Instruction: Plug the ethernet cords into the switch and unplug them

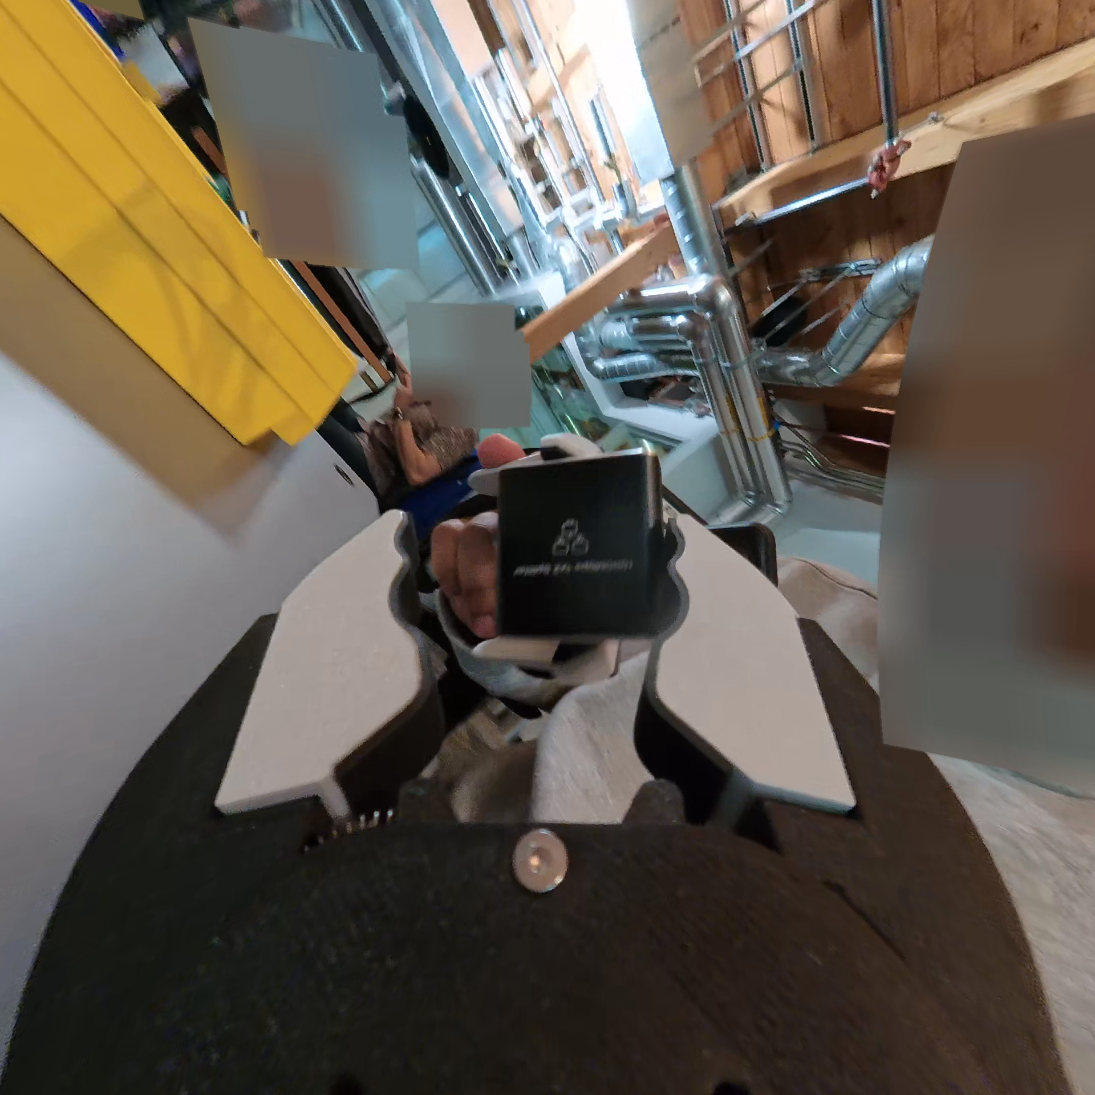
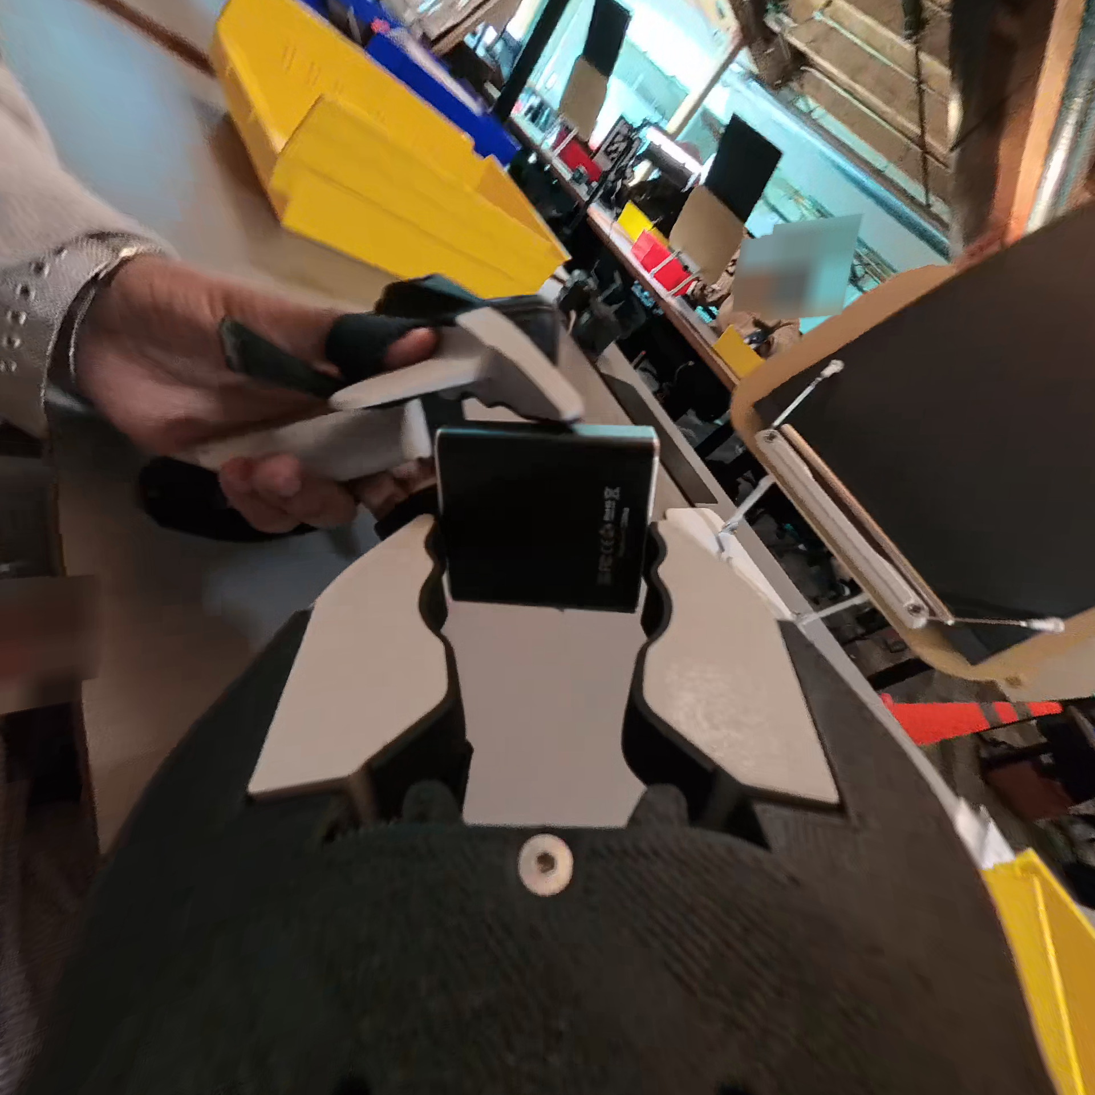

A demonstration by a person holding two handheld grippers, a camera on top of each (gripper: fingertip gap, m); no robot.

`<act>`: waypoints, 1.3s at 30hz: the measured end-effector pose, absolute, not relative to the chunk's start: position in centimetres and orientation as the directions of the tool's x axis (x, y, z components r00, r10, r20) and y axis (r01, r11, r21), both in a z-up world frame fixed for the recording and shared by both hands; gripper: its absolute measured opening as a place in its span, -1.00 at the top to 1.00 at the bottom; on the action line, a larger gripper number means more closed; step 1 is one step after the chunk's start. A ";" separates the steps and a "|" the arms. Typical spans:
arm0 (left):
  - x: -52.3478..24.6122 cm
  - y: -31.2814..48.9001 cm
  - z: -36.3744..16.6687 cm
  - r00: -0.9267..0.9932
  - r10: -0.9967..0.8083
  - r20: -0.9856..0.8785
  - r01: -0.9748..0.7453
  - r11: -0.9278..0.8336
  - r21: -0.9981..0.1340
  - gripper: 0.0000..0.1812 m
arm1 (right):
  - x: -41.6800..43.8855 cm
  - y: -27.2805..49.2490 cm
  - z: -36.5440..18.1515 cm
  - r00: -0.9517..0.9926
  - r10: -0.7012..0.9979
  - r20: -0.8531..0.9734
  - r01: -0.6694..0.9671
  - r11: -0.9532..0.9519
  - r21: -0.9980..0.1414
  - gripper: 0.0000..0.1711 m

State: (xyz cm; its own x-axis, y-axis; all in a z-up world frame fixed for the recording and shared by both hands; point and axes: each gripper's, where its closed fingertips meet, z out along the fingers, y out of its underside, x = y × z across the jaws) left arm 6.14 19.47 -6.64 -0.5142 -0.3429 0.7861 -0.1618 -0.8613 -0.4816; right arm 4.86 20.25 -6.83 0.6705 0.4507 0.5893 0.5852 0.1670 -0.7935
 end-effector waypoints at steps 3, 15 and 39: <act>5.5 21.4 -6.6 -0.489 -0.383 0.783 -0.090 -0.871 -0.482 0.11 | 8.9 21.5 -4.3 0.765 0.380 0.520 0.516 0.124 -0.848 0.24; 5.6 21.7 -7.4 -0.489 -0.359 0.795 -0.130 -0.871 -0.474 0.20 | 43.5 32.4 -2.2 0.977 0.030 0.209 0.186 -0.588 -0.787 0.24; 6.0 19.3 -9.4 -0.482 -0.306 0.821 -0.320 -0.810 -0.491 0.30 | 48.6 33.3 -16.2 0.997 -0.051 -0.049 -0.057 -0.989 -0.133 0.26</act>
State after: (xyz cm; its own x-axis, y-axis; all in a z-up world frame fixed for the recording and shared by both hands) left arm 5.98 19.29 -9.40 -0.4821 -0.3065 0.8208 -0.3202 -0.8104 -0.4906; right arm 48.59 33.32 -16.20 0.9975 -0.0512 -0.0492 -0.0573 -0.9894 -0.1335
